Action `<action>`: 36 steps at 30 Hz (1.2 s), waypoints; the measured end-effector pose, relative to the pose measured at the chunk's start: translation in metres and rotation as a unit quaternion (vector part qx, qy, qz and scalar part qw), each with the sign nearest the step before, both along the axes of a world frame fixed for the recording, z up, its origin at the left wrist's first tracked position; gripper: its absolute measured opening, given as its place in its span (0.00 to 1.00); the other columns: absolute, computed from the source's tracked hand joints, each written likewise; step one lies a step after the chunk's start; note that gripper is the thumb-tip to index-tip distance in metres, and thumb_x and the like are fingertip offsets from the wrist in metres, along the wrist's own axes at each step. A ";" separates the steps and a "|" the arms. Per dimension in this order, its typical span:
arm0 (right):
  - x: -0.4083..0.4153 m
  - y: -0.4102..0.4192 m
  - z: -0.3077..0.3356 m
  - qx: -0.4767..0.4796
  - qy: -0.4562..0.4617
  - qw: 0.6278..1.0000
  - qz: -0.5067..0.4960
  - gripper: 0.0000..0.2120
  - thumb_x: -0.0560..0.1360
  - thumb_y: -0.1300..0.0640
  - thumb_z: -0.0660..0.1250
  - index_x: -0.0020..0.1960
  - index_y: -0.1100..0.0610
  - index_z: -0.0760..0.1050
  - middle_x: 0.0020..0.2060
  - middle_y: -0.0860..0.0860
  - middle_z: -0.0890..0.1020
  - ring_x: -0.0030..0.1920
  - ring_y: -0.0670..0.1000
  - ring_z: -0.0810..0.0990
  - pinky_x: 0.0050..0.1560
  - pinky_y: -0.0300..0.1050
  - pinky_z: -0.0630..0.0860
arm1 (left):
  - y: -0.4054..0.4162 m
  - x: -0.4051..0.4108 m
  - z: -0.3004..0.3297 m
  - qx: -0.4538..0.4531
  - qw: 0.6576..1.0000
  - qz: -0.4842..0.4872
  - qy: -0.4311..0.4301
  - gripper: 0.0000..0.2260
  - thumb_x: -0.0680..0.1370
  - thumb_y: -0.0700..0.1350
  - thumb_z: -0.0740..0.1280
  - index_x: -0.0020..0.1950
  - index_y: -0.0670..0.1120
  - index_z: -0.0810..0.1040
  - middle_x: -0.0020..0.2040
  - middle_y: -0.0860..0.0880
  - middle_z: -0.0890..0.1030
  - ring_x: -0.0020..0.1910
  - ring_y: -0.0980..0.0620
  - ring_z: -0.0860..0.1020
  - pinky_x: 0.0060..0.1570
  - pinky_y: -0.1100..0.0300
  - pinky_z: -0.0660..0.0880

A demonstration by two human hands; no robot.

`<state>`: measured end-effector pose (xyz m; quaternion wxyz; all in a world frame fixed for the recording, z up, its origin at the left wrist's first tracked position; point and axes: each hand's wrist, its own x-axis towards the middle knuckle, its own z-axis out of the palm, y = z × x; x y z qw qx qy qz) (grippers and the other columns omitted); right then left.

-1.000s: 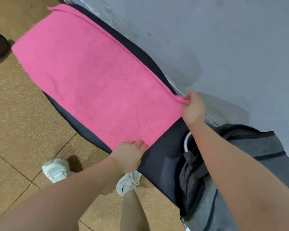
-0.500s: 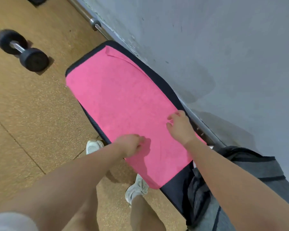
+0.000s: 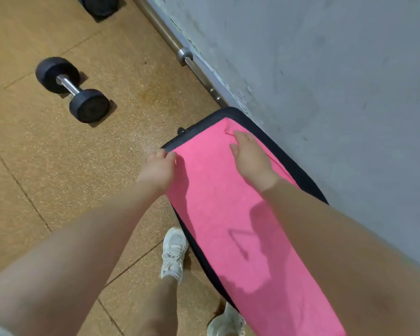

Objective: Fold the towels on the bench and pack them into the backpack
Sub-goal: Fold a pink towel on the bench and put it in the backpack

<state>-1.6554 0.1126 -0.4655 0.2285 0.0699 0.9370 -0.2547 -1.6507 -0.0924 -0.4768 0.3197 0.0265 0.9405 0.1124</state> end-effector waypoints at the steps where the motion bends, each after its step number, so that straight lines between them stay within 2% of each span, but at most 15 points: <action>1: -0.010 -0.004 -0.007 0.011 0.006 1.000 -0.001 0.19 0.80 0.57 0.53 0.70 0.60 0.62 0.66 0.60 0.68 0.64 0.61 0.70 0.62 0.53 0.68 | -0.005 -0.005 -0.005 0.004 1.000 0.002 0.011 0.15 0.80 0.40 0.54 0.66 0.43 0.67 0.61 0.40 0.68 0.62 0.40 0.66 0.62 0.46 0.67; 4: -0.034 -0.012 -0.020 0.055 0.004 0.998 -0.042 0.20 0.80 0.55 0.54 0.70 0.60 0.60 0.65 0.60 0.66 0.61 0.62 0.71 0.59 0.56 0.70 | -0.009 -0.011 -0.015 0.020 0.999 0.011 0.039 0.16 0.79 0.46 0.60 0.65 0.42 0.67 0.61 0.41 0.68 0.62 0.41 0.66 0.60 0.47 0.67; 7: -0.051 -0.012 -0.026 0.125 -0.018 0.990 -0.057 0.17 0.81 0.52 0.54 0.66 0.60 0.65 0.64 0.59 0.66 0.59 0.62 0.72 0.50 0.51 0.69 | -0.003 -0.014 -0.016 0.032 0.999 0.042 0.013 0.19 0.78 0.49 0.62 0.64 0.40 0.66 0.61 0.41 0.69 0.62 0.41 0.67 0.60 0.48 0.66; 11: -0.070 -0.009 -0.023 0.197 0.007 0.979 -0.058 0.12 0.79 0.58 0.54 0.56 0.60 0.72 0.56 0.59 0.72 0.52 0.62 0.77 0.42 0.45 0.65 | -0.006 -0.028 -0.015 -0.036 0.998 -0.048 -0.003 0.17 0.79 0.51 0.60 0.62 0.40 0.69 0.61 0.41 0.69 0.62 0.41 0.67 0.61 0.49 0.64; 14: -0.079 -0.006 -0.012 0.207 0.018 0.976 -0.069 0.12 0.77 0.62 0.54 0.55 0.61 0.74 0.54 0.59 0.74 0.51 0.62 0.76 0.42 0.44 0.65 | -0.012 -0.036 -0.008 -0.025 0.997 -0.076 -0.023 0.16 0.79 0.52 0.59 0.60 0.41 0.71 0.61 0.41 0.70 0.62 0.41 0.67 0.61 0.49 0.64; 16: -0.085 -0.004 -0.001 0.192 0.030 0.976 -0.100 0.12 0.76 0.62 0.55 0.54 0.62 0.75 0.56 0.60 0.73 0.49 0.62 0.76 0.41 0.44 0.64 | -0.020 -0.040 0.000 0.016 0.998 -0.060 -0.033 0.13 0.79 0.53 0.59 0.52 0.44 0.71 0.55 0.42 0.74 0.57 0.42 0.71 0.53 0.51 0.67; 18: -0.093 -0.001 0.010 0.190 0.028 0.974 -0.122 0.12 0.75 0.63 0.55 0.51 0.61 0.77 0.57 0.59 0.71 0.46 0.63 0.77 0.41 0.44 0.64 | -0.031 -0.046 0.011 0.071 0.996 -0.013 -0.045 0.12 0.78 0.53 0.61 0.46 0.45 0.65 0.43 0.44 0.75 0.46 0.43 0.74 0.39 0.55 0.66; 22: -0.112 -0.004 0.030 0.215 0.034 0.972 -0.088 0.13 0.75 0.62 0.54 0.52 0.58 0.77 0.53 0.61 0.77 0.51 0.64 0.77 0.43 0.45 0.65 | -0.044 -0.062 0.032 0.122 0.992 0.028 -0.013 0.12 0.77 0.52 0.63 0.50 0.44 0.67 0.38 0.48 0.73 0.38 0.46 0.72 0.35 0.57 0.67; 24: -0.119 -0.009 0.040 0.184 0.052 0.977 -0.098 0.13 0.77 0.61 0.53 0.54 0.60 0.74 0.51 0.63 0.78 0.51 0.64 0.77 0.43 0.47 0.66 | -0.048 -0.070 0.042 0.140 0.987 0.073 0.028 0.13 0.76 0.52 0.65 0.51 0.44 0.70 0.38 0.48 0.73 0.38 0.47 0.72 0.35 0.57 0.68; 26: -0.121 -0.012 0.047 0.121 0.066 0.982 -0.127 0.12 0.78 0.61 0.52 0.52 0.63 0.73 0.49 0.65 0.78 0.49 0.64 0.76 0.42 0.48 0.65 | -0.053 -0.074 0.049 0.172 0.978 0.110 0.045 0.13 0.75 0.53 0.67 0.45 0.43 0.70 0.35 0.49 0.72 0.35 0.49 0.70 0.32 0.57 0.65; 28: -0.115 -0.011 0.055 0.075 0.064 0.983 -0.156 0.11 0.76 0.62 0.54 0.41 0.65 0.72 0.43 0.66 0.78 0.46 0.64 0.75 0.39 0.45 0.61 | -0.057 -0.069 0.055 0.211 0.972 0.101 0.017 0.15 0.73 0.53 0.68 0.40 0.44 0.68 0.32 0.51 0.70 0.32 0.52 0.67 0.30 0.57 0.63; 30: -0.101 -0.004 0.064 0.053 0.055 0.981 -0.180 0.14 0.75 0.62 0.56 0.31 0.64 0.67 0.31 0.62 0.74 0.39 0.62 0.71 0.34 0.47 0.58 | -0.056 -0.056 0.063 0.235 0.970 0.055 -0.026 0.13 0.73 0.52 0.68 0.43 0.44 0.70 0.33 0.52 0.71 0.33 0.52 0.68 0.31 0.60 0.63; 31: -0.090 0.003 0.066 0.037 0.051 0.980 -0.190 0.15 0.75 0.61 0.57 0.30 0.61 0.72 0.29 0.62 0.74 0.39 0.62 0.72 0.34 0.50 0.62 | -0.053 -0.048 0.068 0.243 0.969 0.033 -0.039 0.12 0.73 0.51 0.69 0.44 0.44 0.71 0.34 0.51 0.72 0.34 0.52 0.69 0.31 0.62 0.64; 33: -0.065 0.020 0.068 -0.005 0.043 0.975 -0.216 0.14 0.74 0.62 0.58 0.38 0.69 0.77 0.35 0.66 0.80 0.43 0.65 0.78 0.43 0.50 0.74 | -0.044 -0.027 0.078 0.260 0.964 0.008 -0.048 0.09 0.74 0.48 0.69 0.45 0.45 0.71 0.34 0.52 0.72 0.32 0.54 0.68 0.30 0.67 0.63; 36: -0.014 0.051 0.066 -0.055 0.042 0.956 -0.285 0.10 0.72 0.68 0.59 0.49 0.64 0.78 0.37 0.63 0.80 0.40 0.63 0.80 0.50 0.54 0.77 | -0.021 0.012 0.085 0.269 0.961 -0.034 -0.052 0.09 0.74 0.50 0.69 0.41 0.51 0.69 0.31 0.54 0.70 0.29 0.57 0.67 0.31 0.62 0.63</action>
